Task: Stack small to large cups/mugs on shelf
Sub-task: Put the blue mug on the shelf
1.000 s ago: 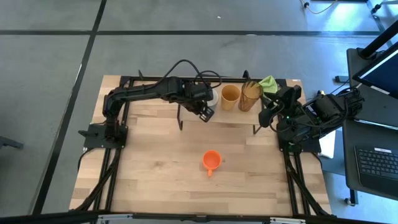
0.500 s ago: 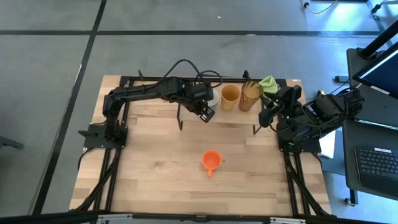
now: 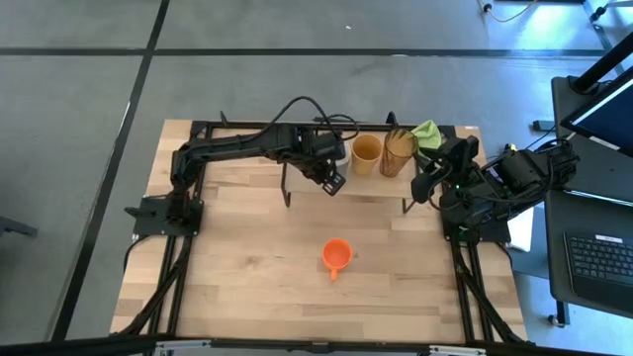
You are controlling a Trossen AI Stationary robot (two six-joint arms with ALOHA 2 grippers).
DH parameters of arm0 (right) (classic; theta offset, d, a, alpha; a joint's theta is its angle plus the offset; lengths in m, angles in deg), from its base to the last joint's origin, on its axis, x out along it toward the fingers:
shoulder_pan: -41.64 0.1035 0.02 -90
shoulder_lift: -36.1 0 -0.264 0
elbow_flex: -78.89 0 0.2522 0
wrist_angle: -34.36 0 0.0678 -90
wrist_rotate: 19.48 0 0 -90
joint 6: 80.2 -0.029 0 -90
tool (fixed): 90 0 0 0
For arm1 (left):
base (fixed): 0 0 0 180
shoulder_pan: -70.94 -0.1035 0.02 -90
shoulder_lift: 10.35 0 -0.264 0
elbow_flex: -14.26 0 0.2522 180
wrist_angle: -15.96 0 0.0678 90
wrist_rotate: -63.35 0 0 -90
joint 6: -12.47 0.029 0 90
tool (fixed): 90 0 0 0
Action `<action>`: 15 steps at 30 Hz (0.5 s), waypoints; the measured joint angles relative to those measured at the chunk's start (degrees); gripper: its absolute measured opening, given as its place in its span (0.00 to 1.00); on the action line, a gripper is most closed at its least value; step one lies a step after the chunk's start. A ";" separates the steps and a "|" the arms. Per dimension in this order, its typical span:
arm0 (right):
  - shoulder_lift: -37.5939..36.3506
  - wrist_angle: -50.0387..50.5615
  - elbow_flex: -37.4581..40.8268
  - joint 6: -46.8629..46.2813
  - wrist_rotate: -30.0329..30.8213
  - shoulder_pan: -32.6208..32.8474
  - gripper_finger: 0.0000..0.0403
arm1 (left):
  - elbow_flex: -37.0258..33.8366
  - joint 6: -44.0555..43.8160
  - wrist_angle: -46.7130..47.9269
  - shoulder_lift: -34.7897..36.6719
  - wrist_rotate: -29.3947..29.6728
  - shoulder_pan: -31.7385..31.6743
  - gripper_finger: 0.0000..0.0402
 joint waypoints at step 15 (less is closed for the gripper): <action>0.00 -0.19 0.00 0.05 -2.20 -0.02 0.26 | 0.03 1.22 5.46 1.50 4.43 0.03 0.00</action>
